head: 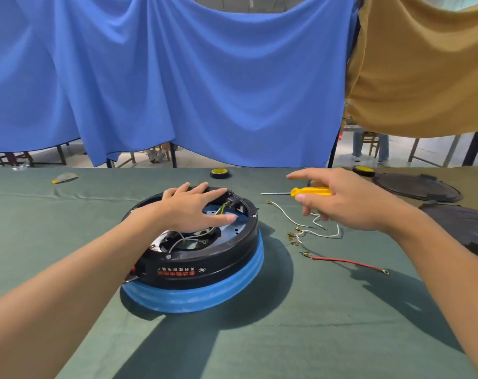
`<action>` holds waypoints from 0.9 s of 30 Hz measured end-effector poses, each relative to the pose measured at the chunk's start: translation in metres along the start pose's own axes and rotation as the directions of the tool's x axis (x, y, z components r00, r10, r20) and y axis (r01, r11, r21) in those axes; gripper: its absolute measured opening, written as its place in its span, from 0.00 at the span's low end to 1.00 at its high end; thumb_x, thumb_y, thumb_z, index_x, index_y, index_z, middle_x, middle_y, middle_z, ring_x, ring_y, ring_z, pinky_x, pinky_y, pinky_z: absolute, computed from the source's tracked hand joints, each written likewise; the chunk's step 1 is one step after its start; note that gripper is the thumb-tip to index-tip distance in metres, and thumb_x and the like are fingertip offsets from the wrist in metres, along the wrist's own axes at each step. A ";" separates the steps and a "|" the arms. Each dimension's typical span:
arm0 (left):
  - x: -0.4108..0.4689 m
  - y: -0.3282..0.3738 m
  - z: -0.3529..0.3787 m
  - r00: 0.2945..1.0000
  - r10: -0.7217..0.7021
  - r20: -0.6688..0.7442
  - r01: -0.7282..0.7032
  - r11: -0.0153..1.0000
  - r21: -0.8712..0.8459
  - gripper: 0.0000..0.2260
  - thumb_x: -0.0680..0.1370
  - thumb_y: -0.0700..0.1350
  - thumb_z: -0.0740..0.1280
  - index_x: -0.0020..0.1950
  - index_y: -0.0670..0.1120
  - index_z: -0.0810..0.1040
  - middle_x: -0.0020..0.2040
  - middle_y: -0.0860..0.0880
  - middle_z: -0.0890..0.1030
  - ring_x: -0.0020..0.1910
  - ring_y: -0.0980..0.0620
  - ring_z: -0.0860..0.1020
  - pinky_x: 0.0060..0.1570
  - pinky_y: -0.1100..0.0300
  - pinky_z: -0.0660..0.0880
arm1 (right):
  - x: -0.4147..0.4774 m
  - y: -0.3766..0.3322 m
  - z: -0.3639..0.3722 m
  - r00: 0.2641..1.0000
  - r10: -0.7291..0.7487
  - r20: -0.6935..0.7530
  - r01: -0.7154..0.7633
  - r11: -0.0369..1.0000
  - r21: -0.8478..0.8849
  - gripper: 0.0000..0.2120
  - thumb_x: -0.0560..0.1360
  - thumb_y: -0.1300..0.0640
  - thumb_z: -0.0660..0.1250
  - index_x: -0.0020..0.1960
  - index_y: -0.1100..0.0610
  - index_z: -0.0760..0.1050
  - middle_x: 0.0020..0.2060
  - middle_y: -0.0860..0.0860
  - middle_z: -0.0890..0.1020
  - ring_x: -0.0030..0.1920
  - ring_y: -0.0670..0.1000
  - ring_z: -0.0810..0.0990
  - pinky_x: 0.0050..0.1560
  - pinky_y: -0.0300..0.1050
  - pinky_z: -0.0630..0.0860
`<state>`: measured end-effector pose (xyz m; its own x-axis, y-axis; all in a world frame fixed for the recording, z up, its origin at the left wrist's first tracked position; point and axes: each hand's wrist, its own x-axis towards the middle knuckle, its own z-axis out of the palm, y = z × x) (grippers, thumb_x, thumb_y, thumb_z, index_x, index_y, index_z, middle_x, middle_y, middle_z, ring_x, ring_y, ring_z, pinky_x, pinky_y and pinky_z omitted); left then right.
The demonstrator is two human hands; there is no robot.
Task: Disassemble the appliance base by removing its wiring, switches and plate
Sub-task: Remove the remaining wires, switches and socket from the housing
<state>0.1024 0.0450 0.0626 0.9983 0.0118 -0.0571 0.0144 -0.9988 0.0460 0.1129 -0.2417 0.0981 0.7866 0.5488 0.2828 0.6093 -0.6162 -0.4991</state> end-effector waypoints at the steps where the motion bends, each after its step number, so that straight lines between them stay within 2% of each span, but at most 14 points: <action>1: 0.000 0.000 0.001 1.000 0.003 -0.013 -0.003 0.999 0.033 0.40 0.65 0.80 0.47 0.75 0.69 0.45 0.80 0.54 0.48 0.78 0.44 0.47 0.72 0.42 0.46 | 0.001 -0.003 0.005 0.999 -0.003 -0.035 0.004 1.000 0.024 0.09 0.79 0.51 0.64 0.59 0.43 0.74 0.36 0.45 0.84 0.29 0.41 0.76 0.36 0.40 0.75; 3: 0.001 0.001 0.000 0.999 0.019 -0.045 -0.013 0.991 0.134 0.42 0.62 0.81 0.45 0.75 0.69 0.46 0.79 0.53 0.52 0.77 0.44 0.52 0.70 0.42 0.49 | 0.002 -0.011 0.015 0.996 -0.011 -0.090 0.018 0.997 0.078 0.07 0.78 0.52 0.65 0.54 0.49 0.79 0.34 0.46 0.84 0.28 0.38 0.75 0.34 0.36 0.71; 6: 0.003 0.001 -0.007 0.998 0.040 -0.038 -0.032 0.979 0.199 0.45 0.59 0.84 0.44 0.74 0.69 0.48 0.77 0.52 0.58 0.73 0.40 0.60 0.67 0.43 0.54 | 0.003 -0.020 0.032 0.995 -0.013 -0.095 0.026 0.990 0.139 0.05 0.76 0.53 0.67 0.49 0.48 0.81 0.31 0.47 0.83 0.29 0.40 0.75 0.33 0.35 0.70; 9: 0.003 0.003 -0.008 0.998 0.036 -0.056 -0.024 0.978 0.209 0.46 0.58 0.84 0.45 0.74 0.68 0.50 0.75 0.49 0.61 0.70 0.38 0.62 0.66 0.43 0.55 | 0.003 -0.024 0.049 0.993 0.011 -0.121 0.004 0.993 0.122 0.03 0.75 0.51 0.68 0.46 0.46 0.80 0.31 0.44 0.81 0.42 0.49 0.76 0.42 0.40 0.70; 11: 0.001 0.006 0.002 0.992 0.045 -0.119 -0.016 0.972 0.233 0.45 0.60 0.83 0.46 0.74 0.66 0.49 0.75 0.47 0.61 0.69 0.37 0.62 0.67 0.42 0.55 | 0.003 -0.026 0.058 0.987 0.015 -0.158 -0.001 0.996 0.086 0.03 0.75 0.50 0.68 0.46 0.45 0.81 0.36 0.40 0.80 0.49 0.54 0.77 0.49 0.44 0.72; 13: -0.002 0.006 0.011 0.985 0.059 -0.164 -0.025 0.978 0.207 0.43 0.62 0.82 0.47 0.75 0.66 0.48 0.76 0.47 0.59 0.71 0.38 0.59 0.68 0.43 0.53 | 0.002 -0.028 0.065 0.980 0.006 -0.198 0.001 0.999 0.038 0.06 0.75 0.50 0.67 0.49 0.47 0.83 0.41 0.42 0.80 0.52 0.55 0.76 0.55 0.46 0.72; 17: -0.004 -0.001 0.012 0.985 0.083 -0.151 -0.068 0.993 0.100 0.37 0.65 0.80 0.48 0.73 0.73 0.47 0.78 0.50 0.55 0.75 0.42 0.53 0.68 0.44 0.50 | 0.003 -0.028 0.071 0.965 0.007 -0.261 -0.001 1.000 0.021 0.06 0.75 0.51 0.67 0.49 0.48 0.83 0.41 0.44 0.81 0.52 0.57 0.77 0.56 0.48 0.73; 27: -0.005 0.000 0.009 0.989 0.086 -0.117 -0.085 0.996 0.015 0.37 0.61 0.80 0.49 0.70 0.77 0.48 0.77 0.50 0.55 0.74 0.39 0.53 0.69 0.41 0.55 | 0.001 -0.026 0.084 0.935 -0.040 -0.352 0.033 0.999 -0.024 0.07 0.76 0.52 0.67 0.49 0.51 0.83 0.41 0.44 0.82 0.47 0.54 0.79 0.52 0.47 0.74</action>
<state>0.0973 0.0440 0.0539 0.9956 -0.0689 0.0640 -0.0712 -0.9968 0.0358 0.0900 -0.1779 0.0428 0.7465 0.3388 0.5727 0.6374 -0.6111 -0.4693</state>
